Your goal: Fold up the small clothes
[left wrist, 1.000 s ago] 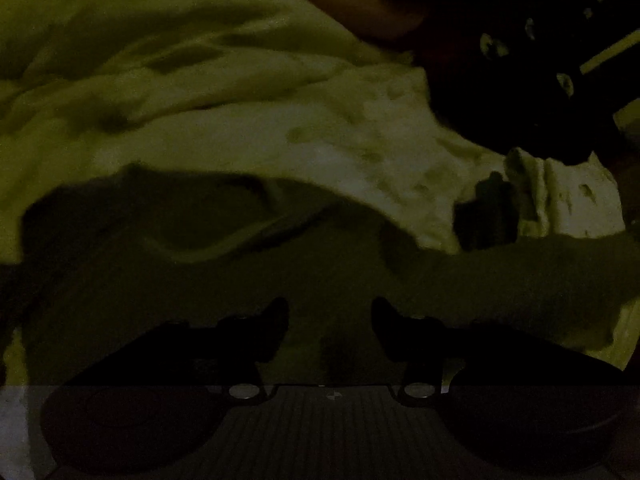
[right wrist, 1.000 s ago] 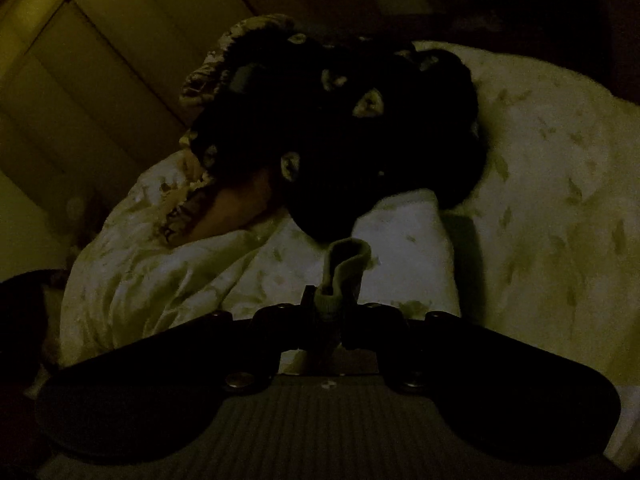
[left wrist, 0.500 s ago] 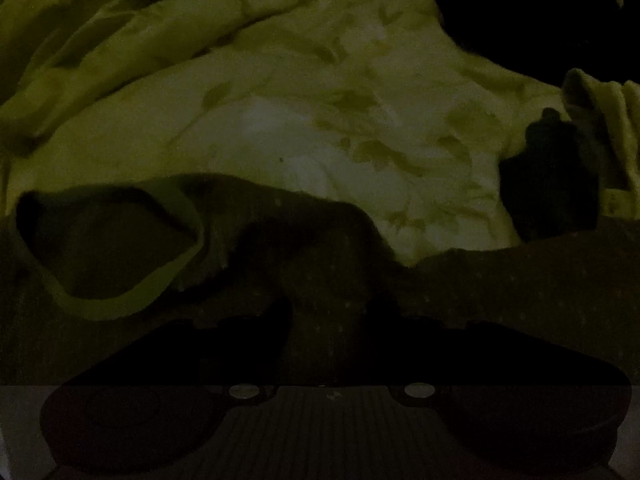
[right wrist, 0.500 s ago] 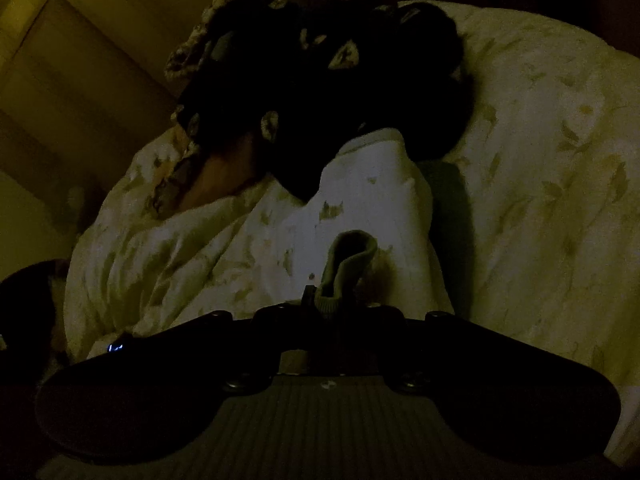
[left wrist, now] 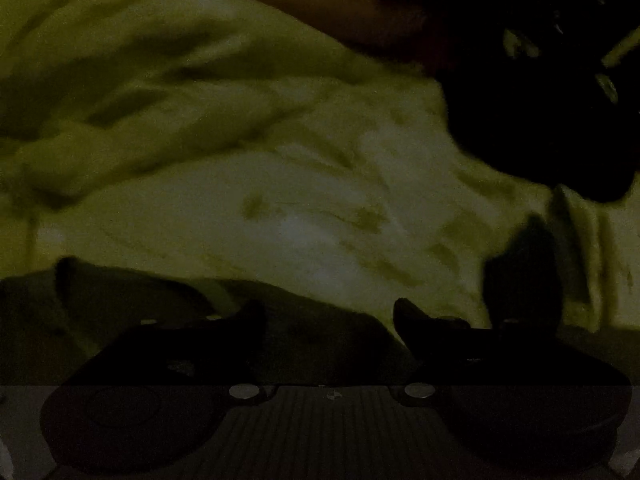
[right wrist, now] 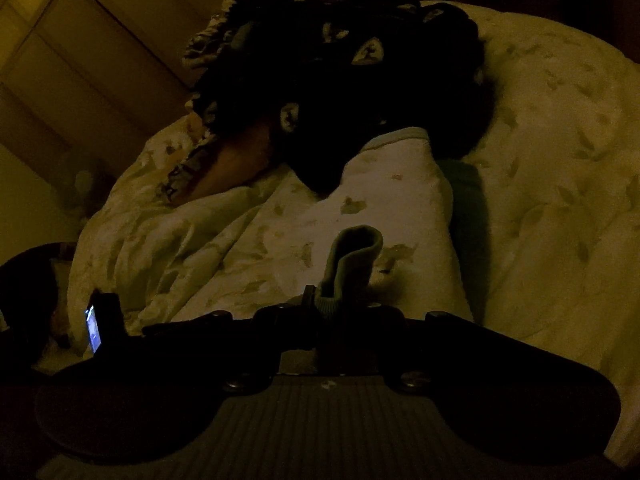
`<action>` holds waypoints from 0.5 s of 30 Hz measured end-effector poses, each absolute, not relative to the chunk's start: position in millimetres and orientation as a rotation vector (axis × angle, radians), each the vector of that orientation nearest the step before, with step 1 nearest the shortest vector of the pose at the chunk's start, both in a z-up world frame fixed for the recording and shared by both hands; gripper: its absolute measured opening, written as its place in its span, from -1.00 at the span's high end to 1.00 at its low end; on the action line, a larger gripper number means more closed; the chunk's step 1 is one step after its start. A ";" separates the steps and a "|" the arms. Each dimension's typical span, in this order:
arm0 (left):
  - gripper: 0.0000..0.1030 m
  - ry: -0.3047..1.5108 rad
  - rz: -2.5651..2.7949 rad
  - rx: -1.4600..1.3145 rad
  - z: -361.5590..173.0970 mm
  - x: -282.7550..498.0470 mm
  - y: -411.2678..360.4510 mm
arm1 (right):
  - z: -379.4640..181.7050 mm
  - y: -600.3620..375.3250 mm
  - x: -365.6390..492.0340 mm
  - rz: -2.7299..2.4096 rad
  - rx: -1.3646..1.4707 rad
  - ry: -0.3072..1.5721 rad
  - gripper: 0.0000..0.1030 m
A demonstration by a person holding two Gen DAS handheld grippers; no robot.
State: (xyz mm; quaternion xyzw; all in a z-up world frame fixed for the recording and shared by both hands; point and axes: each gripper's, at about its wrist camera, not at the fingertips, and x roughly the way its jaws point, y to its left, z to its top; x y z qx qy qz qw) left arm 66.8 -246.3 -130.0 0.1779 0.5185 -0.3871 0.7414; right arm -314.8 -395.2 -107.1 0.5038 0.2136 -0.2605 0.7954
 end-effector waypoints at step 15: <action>-1.00 1.087 -0.416 0.310 -74.3 113.8 3.9 | -51.2 -323.4 -151.6 -0.225 1.017 0.374 0.74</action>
